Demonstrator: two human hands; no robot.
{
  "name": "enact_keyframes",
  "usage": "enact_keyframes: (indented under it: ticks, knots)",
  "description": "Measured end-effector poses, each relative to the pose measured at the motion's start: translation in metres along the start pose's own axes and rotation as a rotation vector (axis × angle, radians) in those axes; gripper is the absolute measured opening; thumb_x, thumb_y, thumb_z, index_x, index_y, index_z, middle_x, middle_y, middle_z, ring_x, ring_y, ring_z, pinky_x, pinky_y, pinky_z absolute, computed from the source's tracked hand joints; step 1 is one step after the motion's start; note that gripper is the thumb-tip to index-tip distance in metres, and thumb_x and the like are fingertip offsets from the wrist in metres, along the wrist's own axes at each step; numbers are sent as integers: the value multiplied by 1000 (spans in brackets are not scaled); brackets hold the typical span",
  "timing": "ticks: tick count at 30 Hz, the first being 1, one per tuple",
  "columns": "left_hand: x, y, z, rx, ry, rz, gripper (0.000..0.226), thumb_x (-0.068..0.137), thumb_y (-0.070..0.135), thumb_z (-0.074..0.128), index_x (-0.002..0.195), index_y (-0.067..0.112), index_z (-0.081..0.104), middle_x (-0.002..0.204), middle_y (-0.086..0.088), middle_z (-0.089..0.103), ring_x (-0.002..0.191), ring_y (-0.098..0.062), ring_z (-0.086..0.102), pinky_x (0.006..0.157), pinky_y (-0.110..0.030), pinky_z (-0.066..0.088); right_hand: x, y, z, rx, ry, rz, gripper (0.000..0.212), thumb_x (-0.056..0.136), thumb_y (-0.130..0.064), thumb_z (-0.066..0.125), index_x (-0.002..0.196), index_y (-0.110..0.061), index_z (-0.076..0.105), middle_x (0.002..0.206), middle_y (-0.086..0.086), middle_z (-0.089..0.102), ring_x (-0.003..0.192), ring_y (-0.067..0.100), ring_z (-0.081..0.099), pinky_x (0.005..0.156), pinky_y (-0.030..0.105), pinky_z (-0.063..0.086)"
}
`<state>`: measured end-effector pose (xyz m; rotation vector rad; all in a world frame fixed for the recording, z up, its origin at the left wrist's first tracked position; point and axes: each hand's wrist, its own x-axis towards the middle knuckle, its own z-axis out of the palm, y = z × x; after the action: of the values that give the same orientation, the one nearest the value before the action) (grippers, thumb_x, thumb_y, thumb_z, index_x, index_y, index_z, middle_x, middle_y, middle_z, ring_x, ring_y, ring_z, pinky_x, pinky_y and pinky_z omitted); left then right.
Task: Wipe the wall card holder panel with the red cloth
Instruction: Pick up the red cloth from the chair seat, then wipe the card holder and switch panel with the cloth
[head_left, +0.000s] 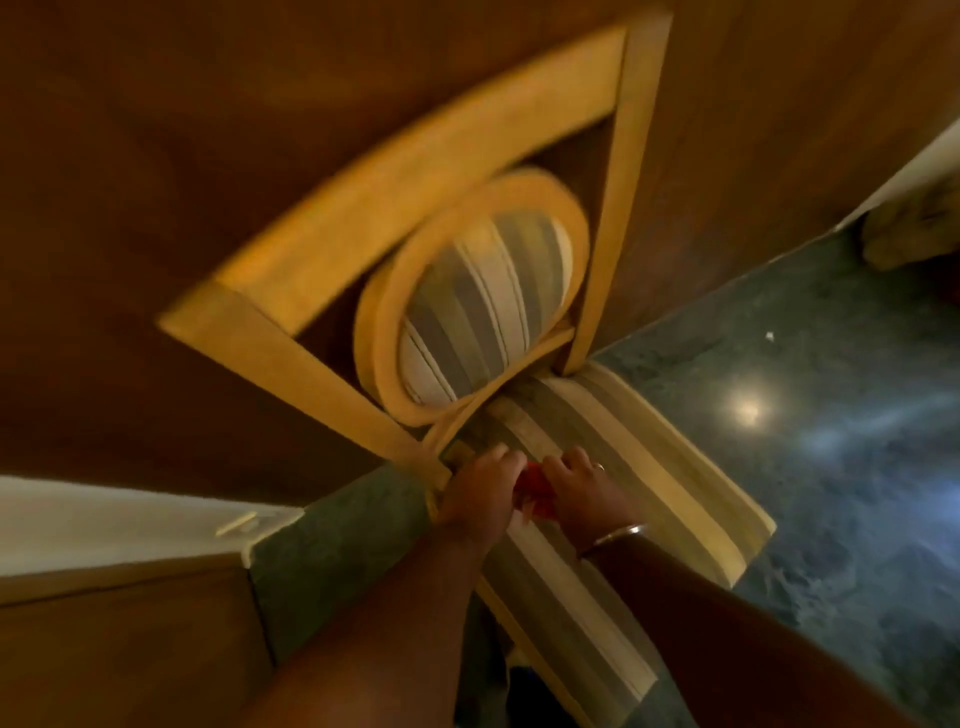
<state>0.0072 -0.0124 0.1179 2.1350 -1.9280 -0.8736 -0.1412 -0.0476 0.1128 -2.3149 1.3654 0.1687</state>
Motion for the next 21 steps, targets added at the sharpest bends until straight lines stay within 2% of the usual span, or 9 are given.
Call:
enact_keyframes:
  ticks: [2,6,10,14,17,19,20,21]
  knots:
    - [-1,26,-55,-5,115,48,19,95,18,60,114,18,62,118,-5,62,113,-25,59,93,-35,50,2,-11,-61,-14,112,-45,39,77,-40,65,110,-28,48,105,2,51,81,16,54,63,26,49]
    - [-1,86,-171,50,260,142,20,95,20,57,113,11,63,118,-14,60,113,-34,57,91,-42,43,6,-33,-190,-3,292,-155,26,84,-38,52,101,-19,53,99,6,49,80,23,54,65,31,48]
    - [-17,128,-291,202,451,211,18,95,20,56,111,20,65,110,-6,62,104,-29,61,85,-42,49,3,-70,-305,-89,528,-278,19,82,-25,58,99,-18,53,98,10,50,78,29,54,60,29,40]
    - [-59,154,-413,304,690,244,20,95,22,54,111,22,67,106,-3,63,101,-28,63,82,-43,52,-2,-138,-417,-167,741,-438,29,76,-21,63,103,-18,52,97,11,49,76,28,51,57,33,43]
    - [-97,157,-476,385,800,199,22,95,17,56,113,22,67,106,-4,64,100,-28,63,83,-44,53,-6,-185,-466,-190,881,-522,36,71,-16,69,103,-18,52,96,11,50,71,25,50,53,30,38]
    - [-101,160,-495,382,844,244,20,95,18,58,111,21,68,105,-3,64,99,-26,63,79,-38,50,-7,-199,-484,-154,905,-540,37,71,-19,71,102,-20,49,97,8,49,71,22,49,52,31,43]
    - [-180,126,-552,435,1015,77,18,95,19,59,110,21,68,103,-3,64,97,-24,63,76,-34,47,-19,-295,-517,-250,976,-775,37,72,-20,71,101,-20,48,97,8,49,71,21,48,52,33,46]
    - [-204,117,-567,445,1085,61,16,95,20,60,108,21,69,101,-2,64,95,-23,62,74,-32,44,-23,-322,-530,-261,982,-807,36,73,-20,70,101,-19,46,97,9,48,71,21,48,52,34,48]
